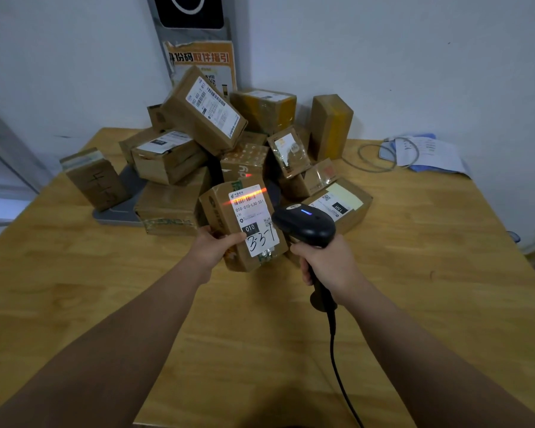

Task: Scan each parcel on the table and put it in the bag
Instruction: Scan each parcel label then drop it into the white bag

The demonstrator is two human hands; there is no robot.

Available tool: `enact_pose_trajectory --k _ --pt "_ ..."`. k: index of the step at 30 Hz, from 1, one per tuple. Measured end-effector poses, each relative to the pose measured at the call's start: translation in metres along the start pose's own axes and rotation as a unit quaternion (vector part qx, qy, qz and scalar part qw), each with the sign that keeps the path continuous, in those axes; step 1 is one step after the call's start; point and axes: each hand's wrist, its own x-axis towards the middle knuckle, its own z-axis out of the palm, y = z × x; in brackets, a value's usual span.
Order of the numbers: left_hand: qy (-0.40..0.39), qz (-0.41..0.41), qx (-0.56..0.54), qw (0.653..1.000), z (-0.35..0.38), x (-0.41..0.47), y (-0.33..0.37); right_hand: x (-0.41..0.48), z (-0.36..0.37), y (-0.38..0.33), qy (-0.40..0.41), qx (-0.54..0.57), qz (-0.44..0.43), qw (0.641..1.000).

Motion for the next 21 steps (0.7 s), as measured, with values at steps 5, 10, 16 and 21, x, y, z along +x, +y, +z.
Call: enact_pose_trajectory --k 5,10,16,21 --pt "0.007 -0.002 0.010 1.000 0.000 0.004 -0.004 0.003 0.000 0.001 -0.001 -0.006 0.003 1.000" --pt "0.016 -0.005 0.015 1.000 -0.001 0.006 -0.004 0.006 -0.001 0.003 0.000 -0.002 0.001 1.000" --pt "0.025 0.012 0.036 0.999 -0.004 0.001 -0.006 0.005 0.003 0.006 -0.015 0.014 -0.001 1.000" --pt "0.037 0.033 0.030 0.998 -0.004 -0.010 -0.005 0.006 0.011 0.006 -0.023 0.006 -0.011 1.000"
